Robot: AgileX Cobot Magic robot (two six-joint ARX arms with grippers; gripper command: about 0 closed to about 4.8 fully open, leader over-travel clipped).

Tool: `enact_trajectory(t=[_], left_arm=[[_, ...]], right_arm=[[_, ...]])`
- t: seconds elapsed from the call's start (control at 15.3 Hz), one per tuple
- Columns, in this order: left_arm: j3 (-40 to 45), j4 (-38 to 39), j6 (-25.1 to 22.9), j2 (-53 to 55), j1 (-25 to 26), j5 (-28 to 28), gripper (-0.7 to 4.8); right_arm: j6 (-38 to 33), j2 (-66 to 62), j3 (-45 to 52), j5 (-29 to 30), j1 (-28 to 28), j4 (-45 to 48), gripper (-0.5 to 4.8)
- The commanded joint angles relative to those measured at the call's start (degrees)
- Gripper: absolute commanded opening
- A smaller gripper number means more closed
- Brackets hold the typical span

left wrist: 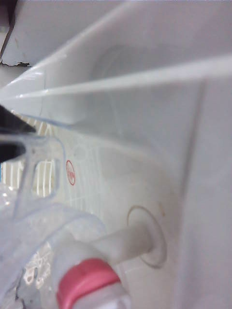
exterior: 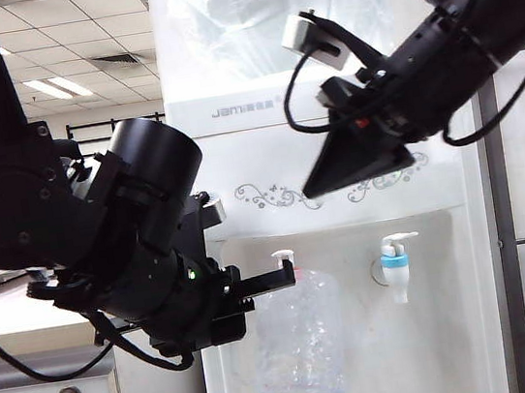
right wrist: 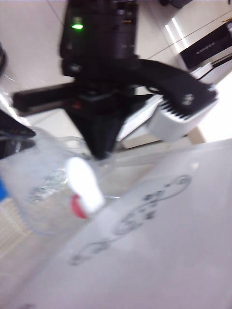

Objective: Pick up the plastic mug from the left desk, go to the hot water outlet of the water dispenser, press the vertical switch to get some water, then put the mug back on the desk.

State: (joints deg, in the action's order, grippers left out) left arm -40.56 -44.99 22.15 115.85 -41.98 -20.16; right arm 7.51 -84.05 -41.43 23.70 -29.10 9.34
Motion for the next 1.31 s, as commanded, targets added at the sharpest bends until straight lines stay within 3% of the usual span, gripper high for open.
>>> enact_trajectory(t=[0.07, 0.46, 0.85, 1.31], left_arm=[[-0.3, -2.2, 0.4, -0.4, -0.1, -0.2, -0.07], [-0.3, -0.5, 0.4, -0.4, -0.1, -0.2, -0.06], [-0.3, 0.3, 0.3, -0.4, -0.1, -0.2, -0.07], [-0.4, -2.2, 0.1, -0.4, -0.1, -2.1, -0.06]], right_arm=[[-0.2, -3.2, -4.3, 0.4, -0.7, 1.3, -0.08], [-0.1, -12.6, -14.0, 0.5, -1.1, -12.2, -0.08], [6.0, -13.3, -14.0, -3.8, -1.4, -6.4, -0.08], [11.2, -17.5, -14.0, -4.6, -3.5, 0.2, -0.08]])
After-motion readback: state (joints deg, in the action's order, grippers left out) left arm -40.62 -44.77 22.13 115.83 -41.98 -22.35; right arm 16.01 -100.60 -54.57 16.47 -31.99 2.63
